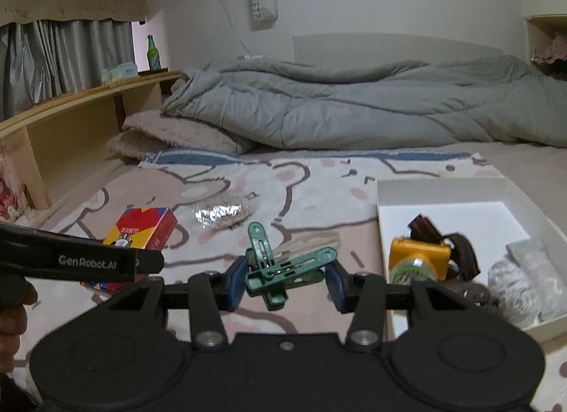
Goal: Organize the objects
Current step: 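Lift clothespin with right tool while left tool lifts card box toward tray, then lower card box into tray with left tool while right tool lowers clothespin beside it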
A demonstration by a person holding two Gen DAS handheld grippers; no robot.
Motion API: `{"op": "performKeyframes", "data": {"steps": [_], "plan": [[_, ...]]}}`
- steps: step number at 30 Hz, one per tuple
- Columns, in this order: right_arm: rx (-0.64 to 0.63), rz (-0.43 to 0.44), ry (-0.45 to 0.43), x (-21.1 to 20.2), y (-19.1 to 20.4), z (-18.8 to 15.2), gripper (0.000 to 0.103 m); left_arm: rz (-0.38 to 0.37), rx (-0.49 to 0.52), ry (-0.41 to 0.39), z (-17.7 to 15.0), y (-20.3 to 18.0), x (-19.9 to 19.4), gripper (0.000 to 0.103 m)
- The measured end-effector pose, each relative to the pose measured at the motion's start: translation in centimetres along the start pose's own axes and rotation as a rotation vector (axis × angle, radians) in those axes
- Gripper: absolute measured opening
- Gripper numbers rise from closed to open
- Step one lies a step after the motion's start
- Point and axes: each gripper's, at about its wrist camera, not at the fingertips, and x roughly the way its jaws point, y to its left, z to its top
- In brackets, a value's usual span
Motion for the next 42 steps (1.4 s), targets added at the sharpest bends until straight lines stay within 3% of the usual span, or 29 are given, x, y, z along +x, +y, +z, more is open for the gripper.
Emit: {"op": "performKeyframes", "data": {"steps": [9, 23, 42], "plan": [[0.001, -0.018, -0.011, -1.6, -0.8, 2.4, 0.048, -0.002, 0.035, -0.086, 0.9, -1.3, -2.9, 0.060], [-0.025, -0.036, -0.051, -3.7, -3.2, 4.4, 0.048, -0.036, 0.047, -0.103, 2.0, -4.1, -3.2, 0.060], [0.029, -0.180, -0.069, -3.7, -14.6, 7.1, 0.048, -0.189, 0.069, -0.090, 6.3, -13.8, 2.3, 0.060]]}}
